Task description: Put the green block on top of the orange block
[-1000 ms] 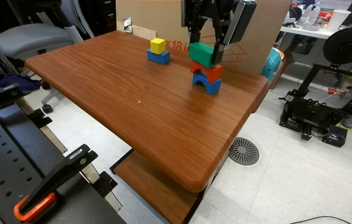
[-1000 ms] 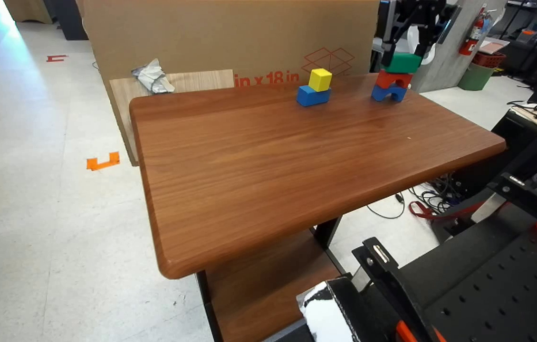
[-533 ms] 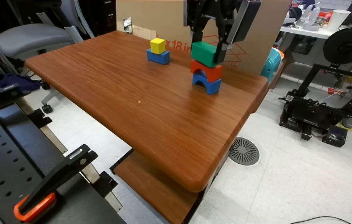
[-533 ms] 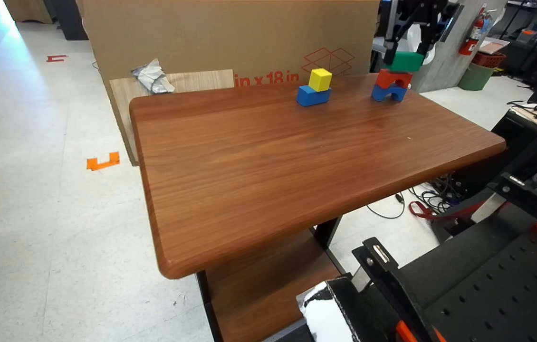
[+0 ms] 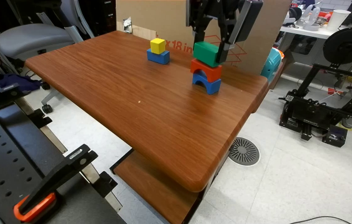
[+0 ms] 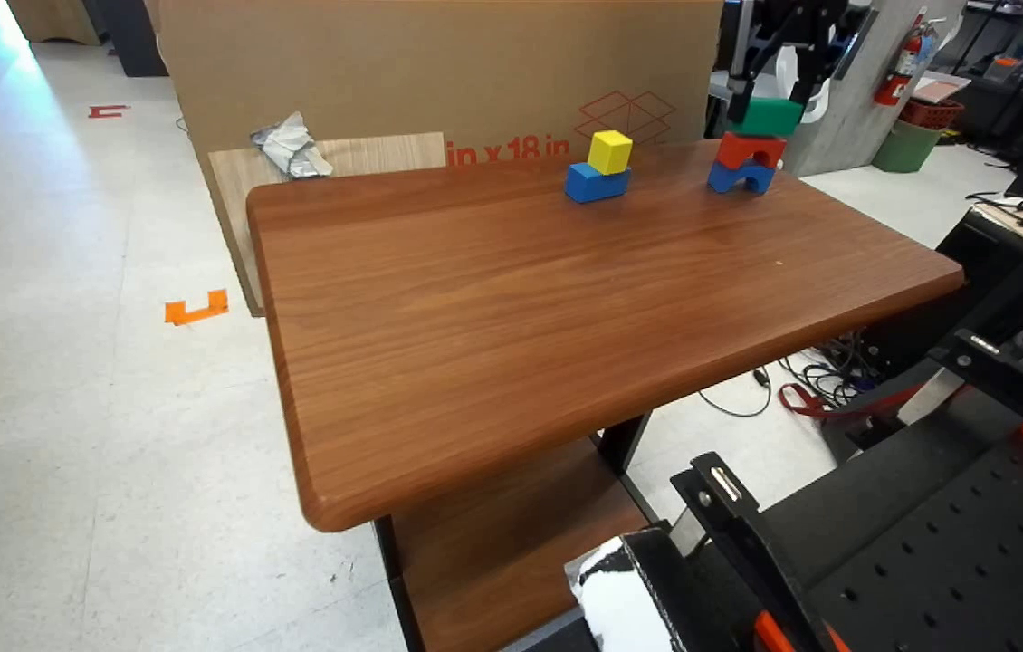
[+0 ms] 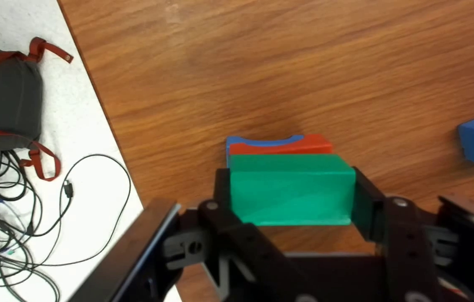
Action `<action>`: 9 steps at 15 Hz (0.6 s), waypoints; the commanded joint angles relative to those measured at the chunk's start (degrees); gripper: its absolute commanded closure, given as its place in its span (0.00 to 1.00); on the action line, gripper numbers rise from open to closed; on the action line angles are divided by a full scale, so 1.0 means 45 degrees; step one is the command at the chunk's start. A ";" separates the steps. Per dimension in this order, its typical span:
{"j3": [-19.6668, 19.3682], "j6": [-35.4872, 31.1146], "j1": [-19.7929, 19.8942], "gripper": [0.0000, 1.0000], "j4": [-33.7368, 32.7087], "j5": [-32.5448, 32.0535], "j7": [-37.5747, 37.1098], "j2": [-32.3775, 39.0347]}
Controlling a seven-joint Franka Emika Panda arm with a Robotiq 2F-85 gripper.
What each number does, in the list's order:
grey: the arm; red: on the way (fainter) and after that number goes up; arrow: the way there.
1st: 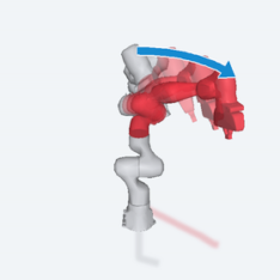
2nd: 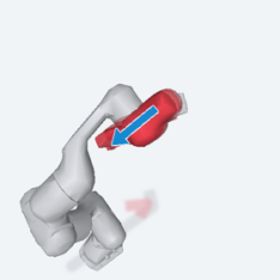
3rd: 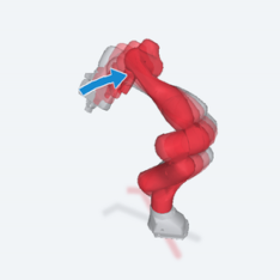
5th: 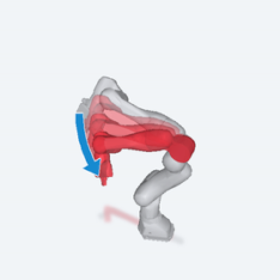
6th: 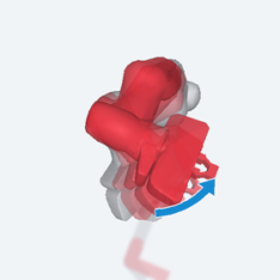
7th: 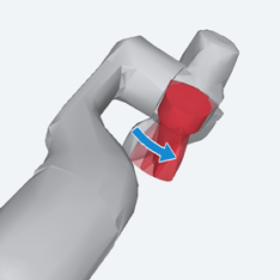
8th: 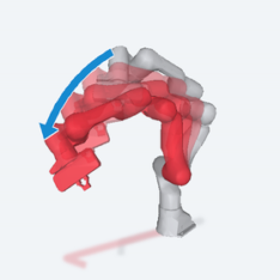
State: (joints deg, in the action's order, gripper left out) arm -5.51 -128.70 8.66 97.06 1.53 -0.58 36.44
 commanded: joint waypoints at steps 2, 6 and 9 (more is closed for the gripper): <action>-0.0118 0.0509 -0.0091 0.59 -0.0588 -0.0147 -0.0222 0.0329; -0.0092 0.0524 -0.0066 0.08 -0.0591 -0.0102 -0.0189 0.0317; -0.0064 0.0408 -0.0028 0.00 -0.0461 -0.0051 -0.0123 0.0178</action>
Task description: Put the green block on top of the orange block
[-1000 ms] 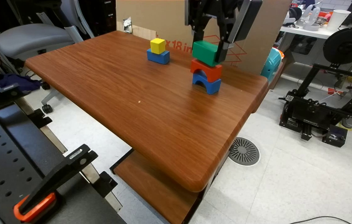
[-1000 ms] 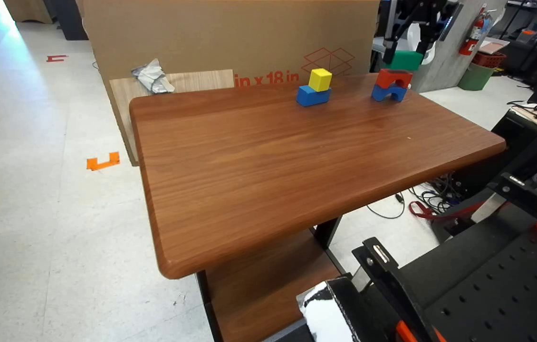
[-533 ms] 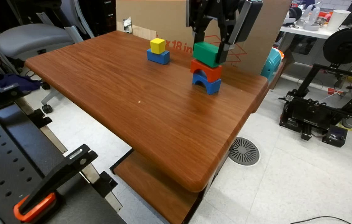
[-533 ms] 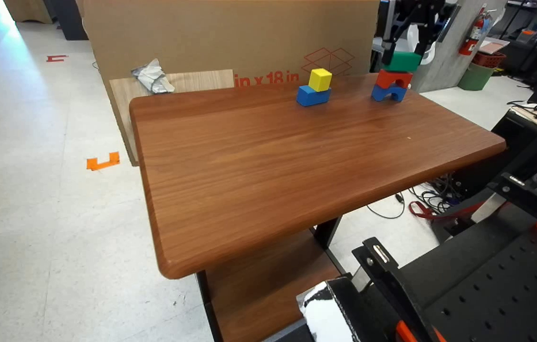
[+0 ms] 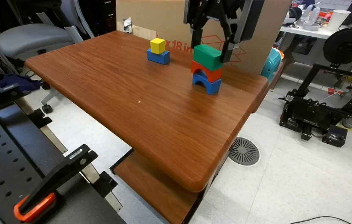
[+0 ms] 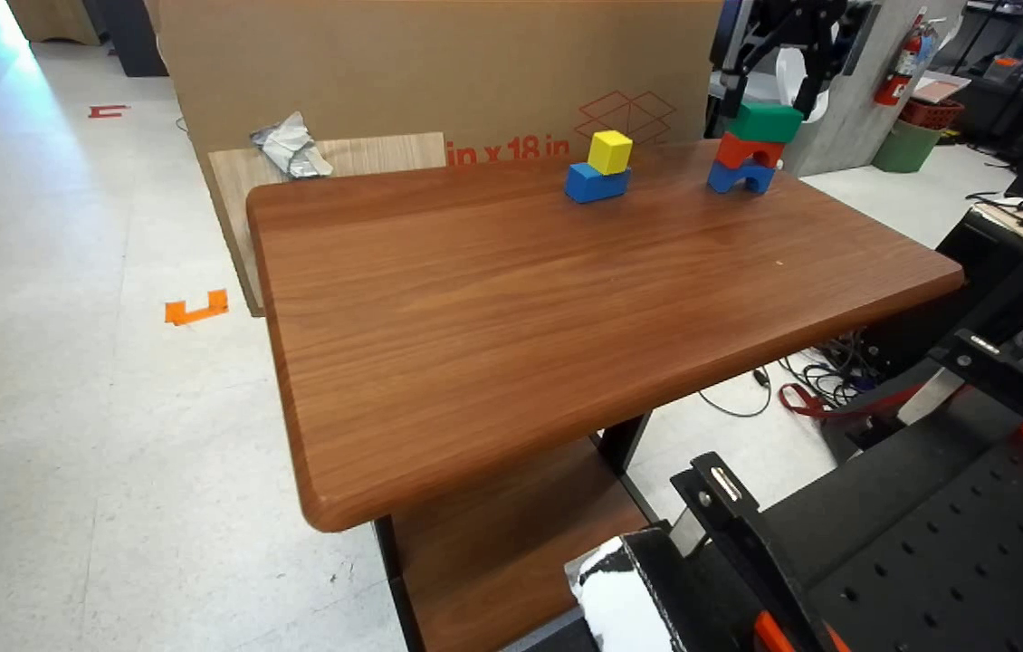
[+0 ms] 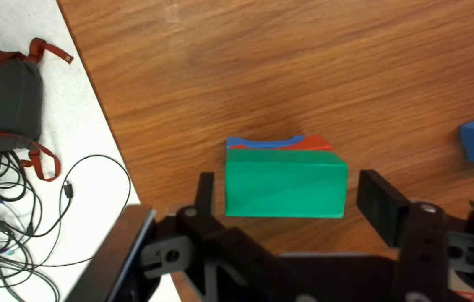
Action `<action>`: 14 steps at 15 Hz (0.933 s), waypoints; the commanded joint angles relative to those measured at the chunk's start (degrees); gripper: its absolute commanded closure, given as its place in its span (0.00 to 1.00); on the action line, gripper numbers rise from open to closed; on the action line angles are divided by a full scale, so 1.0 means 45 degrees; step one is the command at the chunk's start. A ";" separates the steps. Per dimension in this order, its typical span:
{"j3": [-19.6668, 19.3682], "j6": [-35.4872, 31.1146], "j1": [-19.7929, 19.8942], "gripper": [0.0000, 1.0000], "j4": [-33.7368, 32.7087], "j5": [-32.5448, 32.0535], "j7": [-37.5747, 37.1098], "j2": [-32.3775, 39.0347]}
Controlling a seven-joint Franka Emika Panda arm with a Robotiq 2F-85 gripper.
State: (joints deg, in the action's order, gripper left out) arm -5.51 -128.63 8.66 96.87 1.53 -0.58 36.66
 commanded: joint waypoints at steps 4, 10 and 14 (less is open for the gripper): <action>-0.0061 -0.0144 -0.0102 0.00 0.0514 -0.0141 0.0004 -0.0719; 0.0056 -0.0642 -0.0684 0.00 0.2917 -0.1122 0.0635 -0.3258; 0.0633 -0.0229 -0.0897 0.00 0.3902 -0.1366 0.2067 -0.3990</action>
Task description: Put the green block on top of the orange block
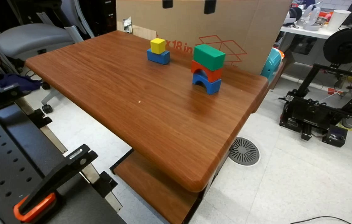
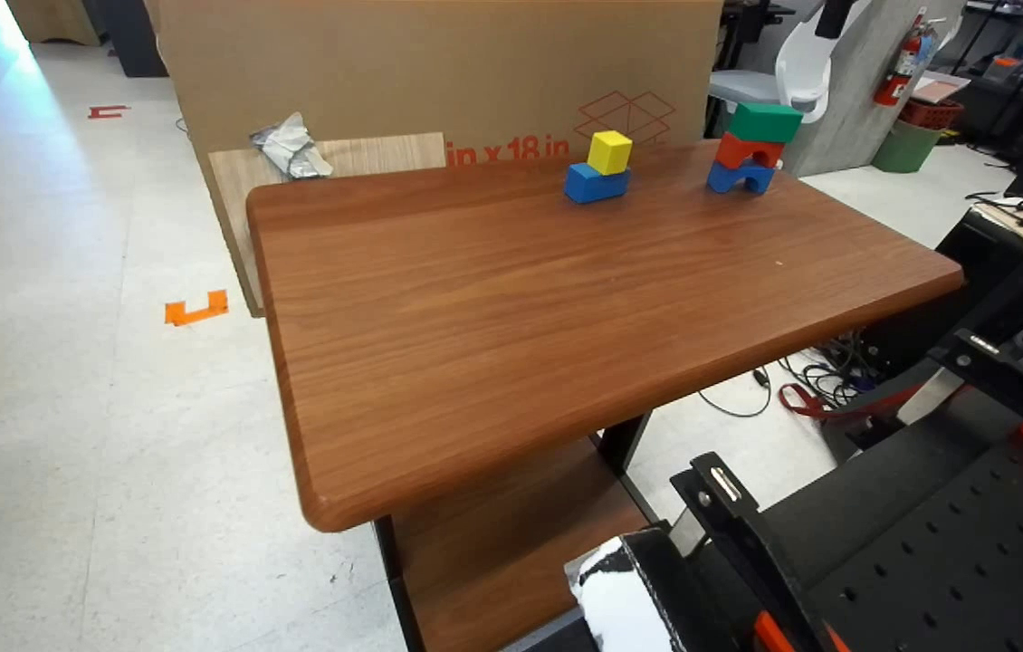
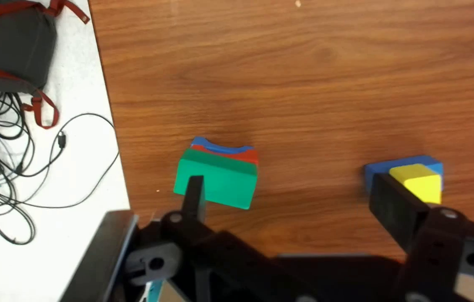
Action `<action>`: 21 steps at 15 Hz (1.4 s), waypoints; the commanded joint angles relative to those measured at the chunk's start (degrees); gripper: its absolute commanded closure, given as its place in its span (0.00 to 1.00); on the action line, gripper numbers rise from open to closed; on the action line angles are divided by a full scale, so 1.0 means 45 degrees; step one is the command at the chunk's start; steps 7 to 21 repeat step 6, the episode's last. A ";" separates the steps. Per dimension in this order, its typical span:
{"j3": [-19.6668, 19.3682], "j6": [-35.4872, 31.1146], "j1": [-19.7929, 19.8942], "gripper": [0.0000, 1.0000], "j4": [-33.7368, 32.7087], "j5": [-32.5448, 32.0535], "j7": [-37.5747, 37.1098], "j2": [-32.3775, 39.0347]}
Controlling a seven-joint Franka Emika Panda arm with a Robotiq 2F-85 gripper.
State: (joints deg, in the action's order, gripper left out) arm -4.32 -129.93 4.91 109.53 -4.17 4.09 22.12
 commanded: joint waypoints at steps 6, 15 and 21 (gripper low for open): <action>0.0346 0.0070 -0.0129 0.00 0.0812 -0.0028 0.0769 -0.0434; 0.0346 0.0070 -0.0129 0.00 0.0812 -0.0028 0.0769 -0.0434; 0.0346 0.0070 -0.0129 0.00 0.0812 -0.0028 0.0769 -0.0434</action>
